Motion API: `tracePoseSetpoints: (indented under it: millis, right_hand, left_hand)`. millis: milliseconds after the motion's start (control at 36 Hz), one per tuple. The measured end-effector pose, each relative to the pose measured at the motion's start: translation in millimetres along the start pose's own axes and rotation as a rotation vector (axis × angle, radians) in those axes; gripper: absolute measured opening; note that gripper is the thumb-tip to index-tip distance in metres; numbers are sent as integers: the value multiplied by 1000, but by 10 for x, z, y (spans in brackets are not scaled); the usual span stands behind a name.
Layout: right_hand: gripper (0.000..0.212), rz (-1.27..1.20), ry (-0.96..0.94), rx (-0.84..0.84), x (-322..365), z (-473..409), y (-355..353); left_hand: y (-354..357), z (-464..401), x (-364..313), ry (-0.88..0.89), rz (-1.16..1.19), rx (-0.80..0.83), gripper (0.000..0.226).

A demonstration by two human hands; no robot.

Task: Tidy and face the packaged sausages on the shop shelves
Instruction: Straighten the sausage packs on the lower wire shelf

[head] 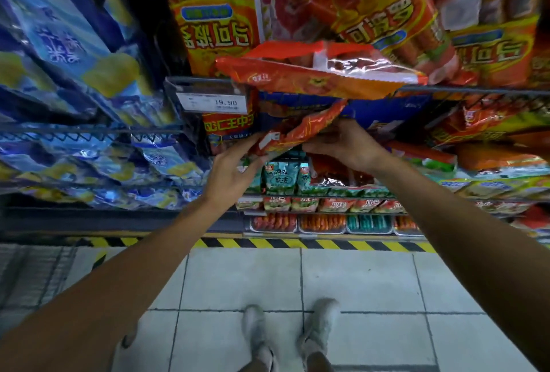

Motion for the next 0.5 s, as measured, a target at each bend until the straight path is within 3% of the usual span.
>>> tracePoseSetpoints:
  millis: [278,500]
  right_hand:
    - [23,196,-124,-260,-52,59,-73]
    - [33,336,-165,-183,25,10,7]
  left_hand:
    - [213,-79,44,-101,131,53,47]
    - [252,-57,-61,-187,113,-54,47]
Point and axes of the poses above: each hand's wrist, its own z-axis away from the middle knuckle, its own y-axis out of the palm, x = y × z, the point moved 3 cm from there along -z, towards the middle knuckle, and after that the axes turned 5 degrees about y, right-handed, at the moved point
